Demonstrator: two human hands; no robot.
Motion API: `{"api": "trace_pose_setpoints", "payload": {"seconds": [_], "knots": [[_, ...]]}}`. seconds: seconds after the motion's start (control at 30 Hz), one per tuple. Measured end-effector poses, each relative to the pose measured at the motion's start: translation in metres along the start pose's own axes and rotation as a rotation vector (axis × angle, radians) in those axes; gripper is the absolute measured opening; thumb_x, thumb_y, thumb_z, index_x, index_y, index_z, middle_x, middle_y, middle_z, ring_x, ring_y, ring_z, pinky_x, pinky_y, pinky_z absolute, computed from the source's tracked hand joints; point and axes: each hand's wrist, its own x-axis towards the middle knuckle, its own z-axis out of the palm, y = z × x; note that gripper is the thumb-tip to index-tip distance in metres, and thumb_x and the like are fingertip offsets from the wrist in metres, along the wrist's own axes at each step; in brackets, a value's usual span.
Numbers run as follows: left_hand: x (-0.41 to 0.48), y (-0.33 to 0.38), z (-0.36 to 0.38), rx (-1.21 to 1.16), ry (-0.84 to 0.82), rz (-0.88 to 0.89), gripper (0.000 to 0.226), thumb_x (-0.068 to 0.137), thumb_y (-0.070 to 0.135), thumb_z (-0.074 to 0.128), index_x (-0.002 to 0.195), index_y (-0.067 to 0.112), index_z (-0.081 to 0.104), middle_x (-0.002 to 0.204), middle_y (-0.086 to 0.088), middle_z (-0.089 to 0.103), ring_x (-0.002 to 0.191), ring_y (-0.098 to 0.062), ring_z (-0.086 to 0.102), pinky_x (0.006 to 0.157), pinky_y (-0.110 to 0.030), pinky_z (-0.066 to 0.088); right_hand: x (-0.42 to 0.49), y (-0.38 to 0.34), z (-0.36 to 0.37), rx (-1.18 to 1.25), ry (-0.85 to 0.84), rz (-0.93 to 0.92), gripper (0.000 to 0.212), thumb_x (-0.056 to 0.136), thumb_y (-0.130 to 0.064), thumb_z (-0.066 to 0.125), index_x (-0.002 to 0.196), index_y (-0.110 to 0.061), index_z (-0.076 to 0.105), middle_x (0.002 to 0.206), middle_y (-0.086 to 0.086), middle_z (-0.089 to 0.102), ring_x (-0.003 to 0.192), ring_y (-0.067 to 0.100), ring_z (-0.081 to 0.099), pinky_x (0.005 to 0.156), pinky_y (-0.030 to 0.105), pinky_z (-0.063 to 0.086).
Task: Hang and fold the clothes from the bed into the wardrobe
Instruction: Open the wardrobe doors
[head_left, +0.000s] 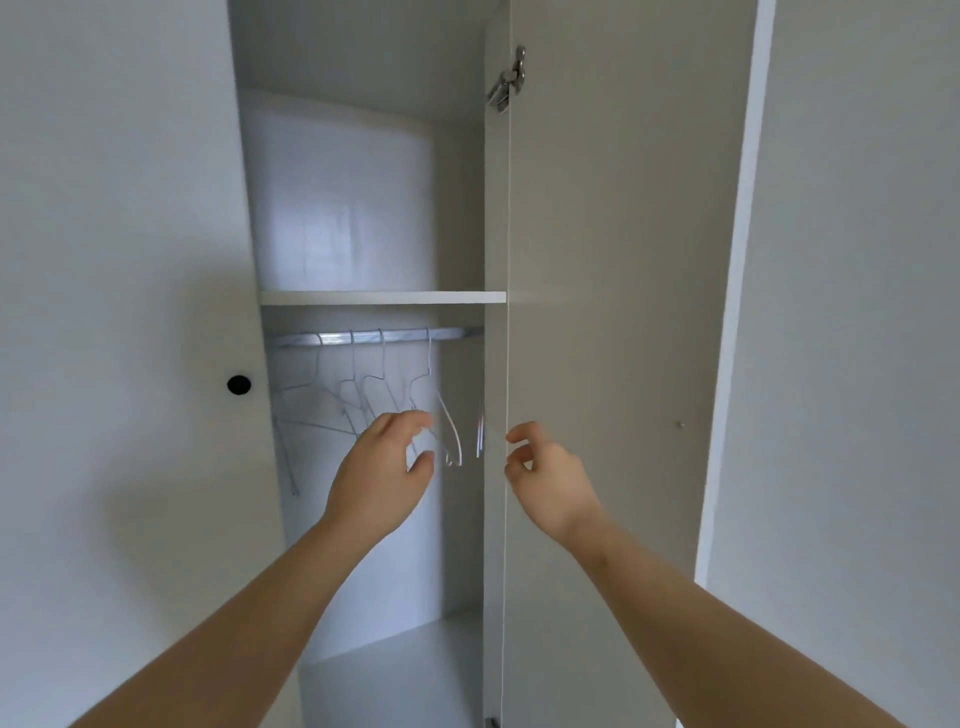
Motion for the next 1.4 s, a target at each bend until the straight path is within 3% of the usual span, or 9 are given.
{"api": "trace_pose_setpoints", "payload": {"seconds": [0.17,0.27,0.37,0.53,0.77,0.9,1.1,1.4], "knots": [[0.028,-0.06,-0.04,0.133,0.037,-0.124,0.03,0.089,0.016,0.053,0.118,0.022,0.057,0.113,0.001,0.053,0.095,-0.017,0.056,0.08,-0.03,0.046,0.046,-0.025,0.062,0.091,-0.058,-0.052,0.025,0.089,-0.008,0.043,0.109,-0.019,0.053,0.078,-0.008,0.053,0.062,0.005,0.048,0.045,0.007,0.036],[0.047,-0.096,-0.062,0.219,0.083,-0.155,0.029,0.089,0.015,0.052,0.118,0.019,0.057,0.115,-0.002,0.051,0.096,-0.02,0.055,0.078,-0.029,0.043,0.069,-0.04,0.102,0.118,-0.103,-0.079,0.022,0.089,-0.01,0.043,0.101,-0.026,0.051,0.073,-0.013,0.052,0.06,0.009,0.049,0.055,0.02,0.042],[0.063,-0.123,-0.078,0.304,0.141,-0.149,0.034,0.087,0.013,0.054,0.121,0.016,0.055,0.119,-0.006,0.048,0.102,-0.026,0.054,0.08,-0.034,0.046,0.087,-0.052,0.134,0.138,-0.142,-0.085,0.021,0.089,-0.012,0.042,0.1,-0.028,0.05,0.077,-0.01,0.054,0.066,0.018,0.056,0.061,0.025,0.044],[0.089,-0.171,-0.095,0.474,0.188,-0.16,0.049,0.087,0.014,0.054,0.134,0.018,0.043,0.127,-0.008,0.04,0.111,-0.026,0.045,0.081,-0.034,0.043,0.121,-0.072,0.177,0.155,-0.19,-0.115,0.024,0.089,-0.013,0.043,0.108,-0.025,0.051,0.079,-0.011,0.053,0.065,0.018,0.056,0.05,0.021,0.04],[0.106,-0.21,-0.086,0.576,0.113,-0.134,0.042,0.085,0.009,0.05,0.128,0.011,0.047,0.125,-0.008,0.045,0.106,-0.027,0.047,0.08,-0.032,0.044,0.145,-0.074,0.215,0.202,-0.216,-0.097,0.028,0.091,-0.011,0.043,0.113,-0.028,0.042,0.083,-0.002,0.054,0.067,0.019,0.057,0.051,0.021,0.04],[0.112,-0.215,-0.08,0.554,0.128,-0.1,0.026,0.082,0.003,0.05,0.108,0.006,0.055,0.113,-0.009,0.05,0.094,-0.027,0.049,0.071,-0.03,0.039,0.152,-0.072,0.224,0.194,-0.227,-0.081,0.028,0.091,-0.012,0.042,0.109,-0.033,0.037,0.084,0.002,0.055,0.067,0.018,0.056,0.046,0.018,0.037],[0.103,-0.202,-0.079,0.63,0.17,-0.098,0.023,0.085,0.012,0.049,0.107,0.007,0.052,0.112,-0.007,0.048,0.092,-0.023,0.049,0.071,-0.028,0.042,0.135,-0.059,0.229,0.163,-0.272,-0.057,0.031,0.09,-0.013,0.043,0.117,-0.029,0.041,0.082,-0.006,0.054,0.065,0.017,0.057,0.044,0.014,0.037],[0.026,-0.143,-0.098,0.418,0.486,-0.172,0.014,0.085,0.016,0.061,0.089,0.003,0.058,0.092,-0.01,0.053,0.076,-0.025,0.053,0.065,-0.032,0.044,0.076,-0.047,0.205,0.188,-0.422,-0.113,0.033,0.091,-0.014,0.044,0.122,-0.027,0.041,0.087,-0.01,0.054,0.069,0.014,0.06,0.051,0.015,0.039]]}}
